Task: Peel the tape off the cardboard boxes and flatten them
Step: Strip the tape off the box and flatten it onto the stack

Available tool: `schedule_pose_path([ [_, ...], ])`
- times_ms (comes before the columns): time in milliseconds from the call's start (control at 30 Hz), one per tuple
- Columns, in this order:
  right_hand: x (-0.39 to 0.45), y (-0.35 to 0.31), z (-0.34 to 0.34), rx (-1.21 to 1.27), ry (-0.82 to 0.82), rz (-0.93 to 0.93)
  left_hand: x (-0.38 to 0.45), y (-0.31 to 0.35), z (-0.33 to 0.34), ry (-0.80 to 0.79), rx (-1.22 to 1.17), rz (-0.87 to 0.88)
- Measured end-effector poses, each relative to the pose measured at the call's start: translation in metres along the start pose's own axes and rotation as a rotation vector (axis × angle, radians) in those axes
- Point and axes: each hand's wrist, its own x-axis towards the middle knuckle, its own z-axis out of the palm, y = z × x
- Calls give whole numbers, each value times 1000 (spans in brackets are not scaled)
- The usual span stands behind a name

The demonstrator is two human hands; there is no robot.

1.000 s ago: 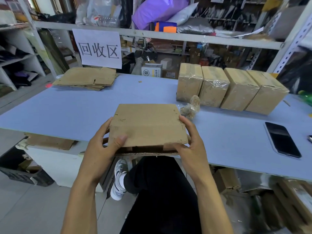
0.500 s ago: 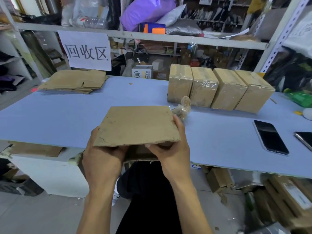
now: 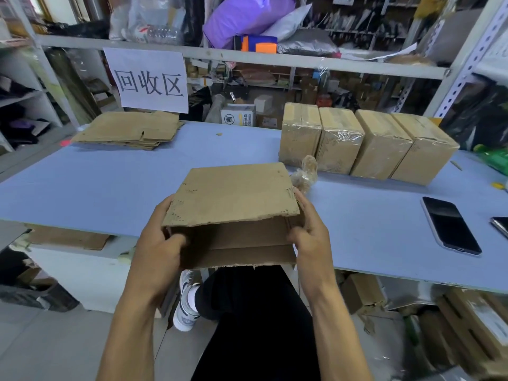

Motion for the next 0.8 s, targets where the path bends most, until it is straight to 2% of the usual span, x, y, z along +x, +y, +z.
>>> schedule_pose_path([
  [133, 1, 1, -4, 154, -68, 21, -3, -1, -9, -108, -314, -71],
  [200, 1, 0, -4, 171, -80, -3, -5, -1, -12, -128, -380, -90],
  [367, -1, -4, -3, 157, -107, -73, -1, 1, -8, -54, -348, -62],
  [467, -3, -12, -3, 169, -163, 27, 3, -4, -11, -26, -293, -40],
  [533, -3, -13, 0, 135, -108, 49, 3, -8, -15, -39, -238, 7],
  [633, -2, -12, 5, 20, -48, -41, 2, -4, -20, -48, -190, 84],
  [800, 0, -19, 10, 20, -56, -239, -6, 15, -26, -50, -310, 226],
])
